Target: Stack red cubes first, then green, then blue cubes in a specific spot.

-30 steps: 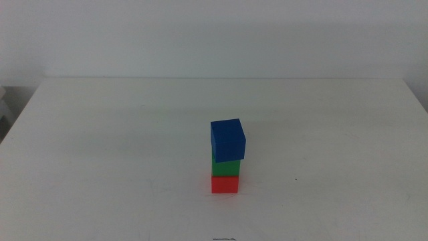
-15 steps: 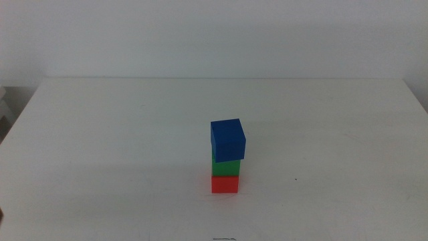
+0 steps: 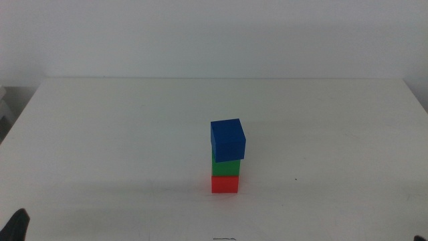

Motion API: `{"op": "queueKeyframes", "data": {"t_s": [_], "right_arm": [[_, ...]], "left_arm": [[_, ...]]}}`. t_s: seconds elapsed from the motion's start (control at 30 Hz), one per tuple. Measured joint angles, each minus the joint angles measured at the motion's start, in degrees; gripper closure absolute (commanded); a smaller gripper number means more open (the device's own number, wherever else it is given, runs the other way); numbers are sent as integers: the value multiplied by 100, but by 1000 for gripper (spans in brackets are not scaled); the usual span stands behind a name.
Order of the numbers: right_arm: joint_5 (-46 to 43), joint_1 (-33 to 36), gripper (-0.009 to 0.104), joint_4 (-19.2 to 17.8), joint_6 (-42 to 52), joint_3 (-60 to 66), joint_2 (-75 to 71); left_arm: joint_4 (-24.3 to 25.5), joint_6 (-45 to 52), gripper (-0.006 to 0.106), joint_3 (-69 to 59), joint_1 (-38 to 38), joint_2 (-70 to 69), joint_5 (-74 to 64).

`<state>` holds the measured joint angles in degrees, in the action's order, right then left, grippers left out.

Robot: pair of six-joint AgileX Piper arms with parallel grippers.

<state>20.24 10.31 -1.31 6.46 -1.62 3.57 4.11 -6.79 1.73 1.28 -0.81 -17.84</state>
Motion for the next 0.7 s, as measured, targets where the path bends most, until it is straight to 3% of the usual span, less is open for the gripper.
{"op": "queueKeyframes", "data": {"t_s": [0.53, 0.7], "right_arm": [[-506, -1336, 13, 131, 2, 328, -410], [-446, -1409, 13, 131, 2, 328, -410]], "left_arm": [[0, 0, 8, -339, 0, 0, 763], [0, 0, 8, -339, 0, 0, 763]]}}
